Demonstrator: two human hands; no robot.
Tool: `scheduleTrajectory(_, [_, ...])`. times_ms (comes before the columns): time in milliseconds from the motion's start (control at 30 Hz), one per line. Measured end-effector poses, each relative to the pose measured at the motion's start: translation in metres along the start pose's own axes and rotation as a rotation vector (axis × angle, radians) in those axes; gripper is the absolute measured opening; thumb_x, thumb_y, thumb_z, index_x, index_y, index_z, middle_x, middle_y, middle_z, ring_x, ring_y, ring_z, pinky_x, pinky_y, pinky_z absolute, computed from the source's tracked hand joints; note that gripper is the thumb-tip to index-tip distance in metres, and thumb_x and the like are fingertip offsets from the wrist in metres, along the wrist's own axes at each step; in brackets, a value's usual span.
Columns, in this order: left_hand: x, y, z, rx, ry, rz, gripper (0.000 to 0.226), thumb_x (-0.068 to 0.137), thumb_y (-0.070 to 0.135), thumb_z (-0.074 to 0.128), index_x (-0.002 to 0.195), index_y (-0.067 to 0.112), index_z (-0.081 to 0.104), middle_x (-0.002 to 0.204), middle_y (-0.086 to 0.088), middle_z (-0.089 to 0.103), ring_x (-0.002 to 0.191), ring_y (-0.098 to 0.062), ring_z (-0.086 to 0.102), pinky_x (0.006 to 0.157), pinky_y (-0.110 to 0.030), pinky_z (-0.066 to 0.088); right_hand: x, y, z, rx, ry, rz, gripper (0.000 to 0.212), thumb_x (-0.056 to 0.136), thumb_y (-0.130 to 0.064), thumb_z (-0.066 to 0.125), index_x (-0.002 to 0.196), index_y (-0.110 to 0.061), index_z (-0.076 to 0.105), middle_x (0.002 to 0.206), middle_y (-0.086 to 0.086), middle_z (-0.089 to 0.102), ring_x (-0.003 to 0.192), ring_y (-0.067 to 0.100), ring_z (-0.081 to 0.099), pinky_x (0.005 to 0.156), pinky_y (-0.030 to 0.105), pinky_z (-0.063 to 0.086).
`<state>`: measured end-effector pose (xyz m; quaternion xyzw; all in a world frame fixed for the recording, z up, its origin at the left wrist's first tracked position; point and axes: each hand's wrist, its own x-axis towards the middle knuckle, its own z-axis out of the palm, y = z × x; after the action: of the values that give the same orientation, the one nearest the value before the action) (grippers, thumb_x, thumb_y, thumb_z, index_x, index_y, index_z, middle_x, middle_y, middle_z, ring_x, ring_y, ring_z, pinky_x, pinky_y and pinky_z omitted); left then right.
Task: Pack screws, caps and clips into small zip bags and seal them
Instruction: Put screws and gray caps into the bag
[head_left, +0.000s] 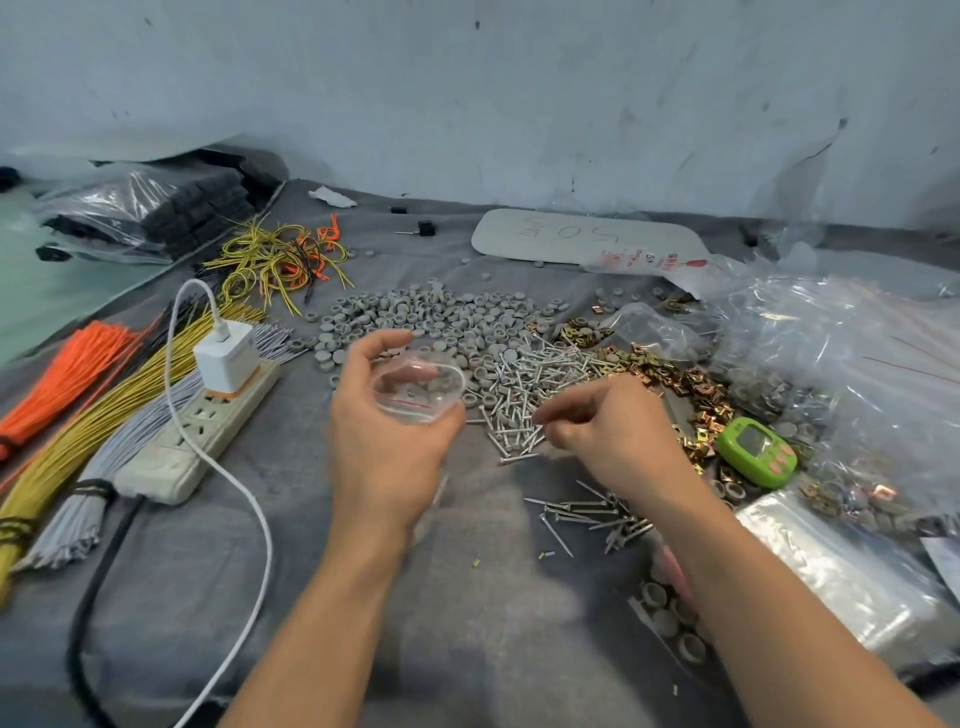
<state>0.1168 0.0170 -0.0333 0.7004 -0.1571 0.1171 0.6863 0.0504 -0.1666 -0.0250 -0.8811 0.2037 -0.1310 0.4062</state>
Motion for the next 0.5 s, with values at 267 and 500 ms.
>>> scheduleTrajectory(267, [0.006, 0.007, 0.002, -0.509, 0.033, -0.231, 0.064, 0.06, -0.002, 0.081, 0.118, 0.018, 0.064, 0.094, 0.0, 0.069, 0.083, -0.013, 0.067, 0.073, -0.029, 0.055, -0.004, -0.01, 0.024, -0.443, -0.129, -0.028, 0.022, 0.086, -0.01, 0.068, 0.081, -0.031, 0.068, 0.083, -0.004, 0.072, 0.081, 0.02, 0.068, 0.077, 0.035, 0.059])
scheduleTrajectory(500, [0.006, 0.014, -0.004, -0.814, 0.102, -0.291, 0.049, 0.067, 0.006, 0.072, 0.114, 0.015, 0.062, 0.088, 0.005, 0.068, 0.085, -0.009, 0.066, 0.09, -0.026, 0.051, -0.009, -0.007, 0.029, -0.411, -0.12, -0.03, 0.021, 0.088, -0.008, 0.064, 0.082, -0.027, 0.068, 0.083, -0.002, 0.072, 0.08, 0.024, 0.068, 0.077, 0.041, 0.061])
